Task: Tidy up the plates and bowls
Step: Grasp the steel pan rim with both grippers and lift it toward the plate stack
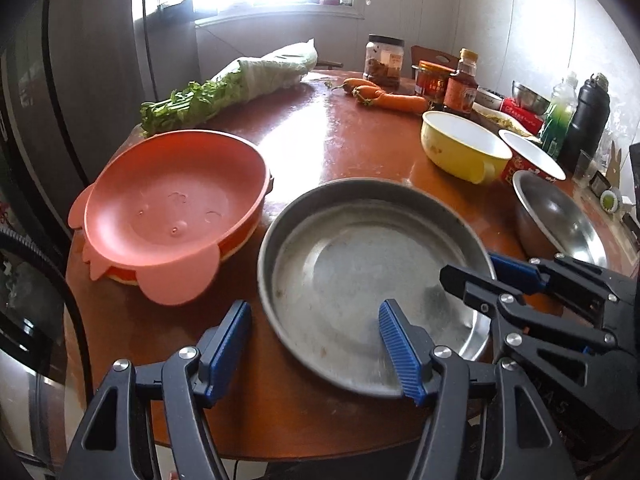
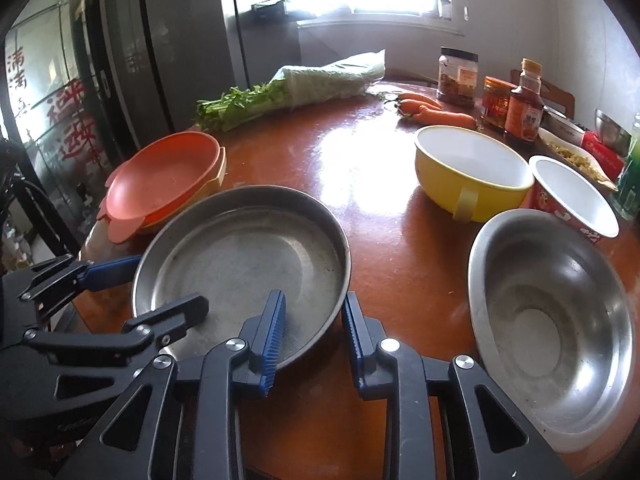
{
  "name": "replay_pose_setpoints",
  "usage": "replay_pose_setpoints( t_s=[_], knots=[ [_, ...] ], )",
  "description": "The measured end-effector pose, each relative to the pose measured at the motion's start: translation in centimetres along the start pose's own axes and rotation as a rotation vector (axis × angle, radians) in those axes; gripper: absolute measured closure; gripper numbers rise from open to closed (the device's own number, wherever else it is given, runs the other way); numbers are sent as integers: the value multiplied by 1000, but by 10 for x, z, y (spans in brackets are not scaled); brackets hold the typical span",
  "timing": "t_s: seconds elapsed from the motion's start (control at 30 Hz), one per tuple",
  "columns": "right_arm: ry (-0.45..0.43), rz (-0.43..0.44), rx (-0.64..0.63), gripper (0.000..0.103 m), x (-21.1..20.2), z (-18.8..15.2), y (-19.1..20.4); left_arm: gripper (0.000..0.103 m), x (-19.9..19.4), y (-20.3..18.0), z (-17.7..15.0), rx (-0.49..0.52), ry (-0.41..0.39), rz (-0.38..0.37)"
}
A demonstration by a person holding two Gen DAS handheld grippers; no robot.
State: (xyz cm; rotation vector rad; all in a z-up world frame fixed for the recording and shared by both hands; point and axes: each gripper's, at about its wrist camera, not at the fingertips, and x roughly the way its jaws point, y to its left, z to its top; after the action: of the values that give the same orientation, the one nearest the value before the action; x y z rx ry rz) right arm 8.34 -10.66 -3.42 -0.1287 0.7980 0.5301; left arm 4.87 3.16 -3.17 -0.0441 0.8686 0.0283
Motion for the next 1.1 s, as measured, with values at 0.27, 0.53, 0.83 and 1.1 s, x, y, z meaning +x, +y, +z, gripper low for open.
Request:
replay_pose_setpoints(
  t_s=[0.27, 0.53, 0.83, 1.1],
  knots=[
    [-12, -46, 4, 78, -7, -2, -1, 47, -5, -11, -5, 7, -21, -22],
    [-48, -38, 6, 78, -25, 5, 2, 47, -25, -7, 1, -5, -63, -33],
    [-72, -24, 3, 78, -37, 13, 9, 47, -42, 3, 11, -19, -108, -37],
    [-97, -18, -3, 78, -42, 29, 15, 47, -51, 13, 26, -36, -152, -37]
  ],
)
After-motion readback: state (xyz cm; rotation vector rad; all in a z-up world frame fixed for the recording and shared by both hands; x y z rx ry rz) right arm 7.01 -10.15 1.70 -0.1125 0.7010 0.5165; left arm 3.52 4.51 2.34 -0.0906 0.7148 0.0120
